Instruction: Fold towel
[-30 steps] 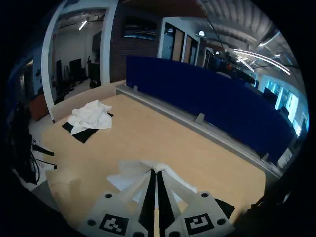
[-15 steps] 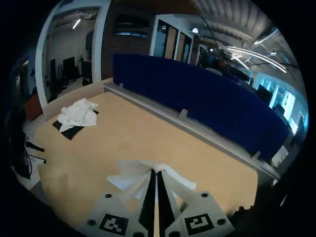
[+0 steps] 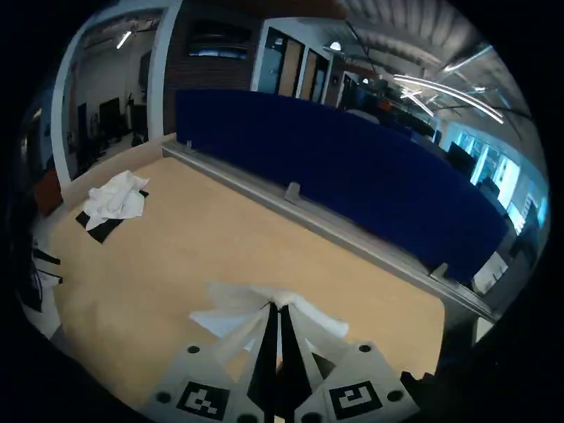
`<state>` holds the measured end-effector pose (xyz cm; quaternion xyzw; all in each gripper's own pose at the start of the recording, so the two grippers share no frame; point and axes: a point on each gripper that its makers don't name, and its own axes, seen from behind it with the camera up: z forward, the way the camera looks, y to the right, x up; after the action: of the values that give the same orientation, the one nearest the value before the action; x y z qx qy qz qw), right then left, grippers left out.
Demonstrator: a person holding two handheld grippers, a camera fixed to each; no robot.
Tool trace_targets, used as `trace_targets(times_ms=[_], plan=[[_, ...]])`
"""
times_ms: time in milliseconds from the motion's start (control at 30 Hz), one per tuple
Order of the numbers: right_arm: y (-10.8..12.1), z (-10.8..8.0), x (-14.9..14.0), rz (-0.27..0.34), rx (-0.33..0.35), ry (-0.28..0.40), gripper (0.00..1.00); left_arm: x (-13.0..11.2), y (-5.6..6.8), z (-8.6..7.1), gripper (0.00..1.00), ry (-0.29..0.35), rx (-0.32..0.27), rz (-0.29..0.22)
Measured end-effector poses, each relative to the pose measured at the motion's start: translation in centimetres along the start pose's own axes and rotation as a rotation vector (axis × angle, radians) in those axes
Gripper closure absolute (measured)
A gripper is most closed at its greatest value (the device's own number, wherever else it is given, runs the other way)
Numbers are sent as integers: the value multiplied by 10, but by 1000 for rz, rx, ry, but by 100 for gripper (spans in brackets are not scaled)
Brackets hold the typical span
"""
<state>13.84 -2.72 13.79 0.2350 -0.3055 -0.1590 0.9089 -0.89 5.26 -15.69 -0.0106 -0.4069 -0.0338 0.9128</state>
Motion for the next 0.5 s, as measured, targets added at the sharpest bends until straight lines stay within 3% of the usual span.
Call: trace_targets(times_ms=[267, 500], plan=[[41, 14, -11, 11, -30, -31, 98, 0, -1, 1, 14, -6, 11, -8], [64, 27, -17, 14, -42, -50, 98, -1, -2, -3, 13, -11, 24, -8]])
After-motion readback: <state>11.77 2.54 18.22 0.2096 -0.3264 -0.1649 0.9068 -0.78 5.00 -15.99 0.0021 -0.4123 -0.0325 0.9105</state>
